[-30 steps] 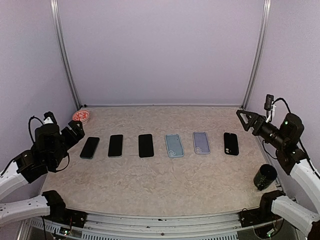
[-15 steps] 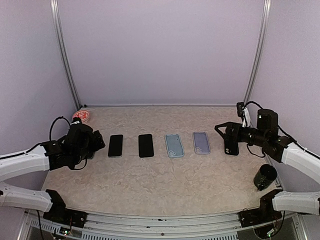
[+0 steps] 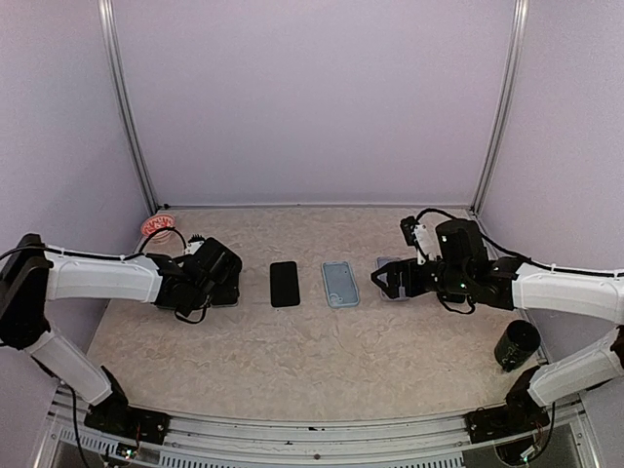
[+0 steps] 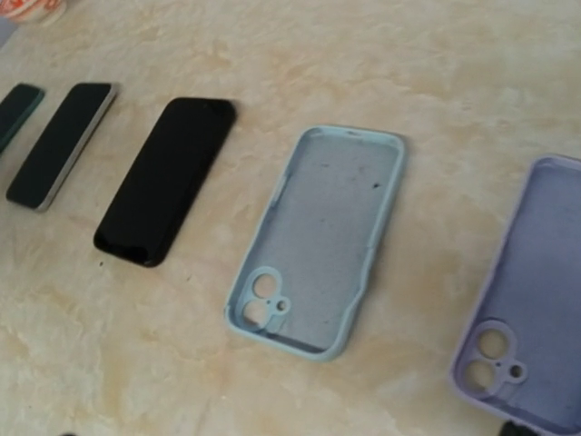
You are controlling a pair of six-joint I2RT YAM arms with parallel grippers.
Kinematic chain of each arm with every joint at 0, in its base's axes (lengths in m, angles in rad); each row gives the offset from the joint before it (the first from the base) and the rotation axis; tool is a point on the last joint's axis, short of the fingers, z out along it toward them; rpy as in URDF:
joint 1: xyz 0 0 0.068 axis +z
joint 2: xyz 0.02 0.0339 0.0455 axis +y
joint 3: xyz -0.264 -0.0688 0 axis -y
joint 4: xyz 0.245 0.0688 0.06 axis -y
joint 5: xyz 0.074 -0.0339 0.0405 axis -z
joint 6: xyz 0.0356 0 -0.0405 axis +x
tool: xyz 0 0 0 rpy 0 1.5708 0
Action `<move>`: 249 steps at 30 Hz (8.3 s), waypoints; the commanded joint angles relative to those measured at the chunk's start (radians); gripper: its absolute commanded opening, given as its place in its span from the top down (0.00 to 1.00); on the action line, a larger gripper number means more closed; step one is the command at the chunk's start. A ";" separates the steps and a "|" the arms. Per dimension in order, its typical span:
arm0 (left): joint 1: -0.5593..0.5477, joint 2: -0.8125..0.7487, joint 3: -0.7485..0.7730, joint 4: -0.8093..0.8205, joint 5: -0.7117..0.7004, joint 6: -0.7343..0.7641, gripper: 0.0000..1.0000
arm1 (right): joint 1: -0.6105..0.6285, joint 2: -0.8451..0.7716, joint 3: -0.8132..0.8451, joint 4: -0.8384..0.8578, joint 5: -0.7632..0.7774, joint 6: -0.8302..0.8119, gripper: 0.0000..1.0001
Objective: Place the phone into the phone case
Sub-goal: Move the phone case to the center of the board, then rotate the phone case at the center of the board, then adjust the phone at the center of the board.
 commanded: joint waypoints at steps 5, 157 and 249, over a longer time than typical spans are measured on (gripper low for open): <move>-0.008 0.113 0.072 0.014 0.019 -0.005 0.01 | 0.047 0.044 0.015 0.004 0.092 -0.008 0.01; -0.149 0.190 0.076 0.072 0.017 -0.015 0.01 | 0.256 0.310 0.141 -0.230 0.393 0.049 0.47; -0.111 -0.119 0.032 -0.053 0.112 -0.175 0.01 | 0.334 0.983 0.958 -0.273 0.354 0.049 0.01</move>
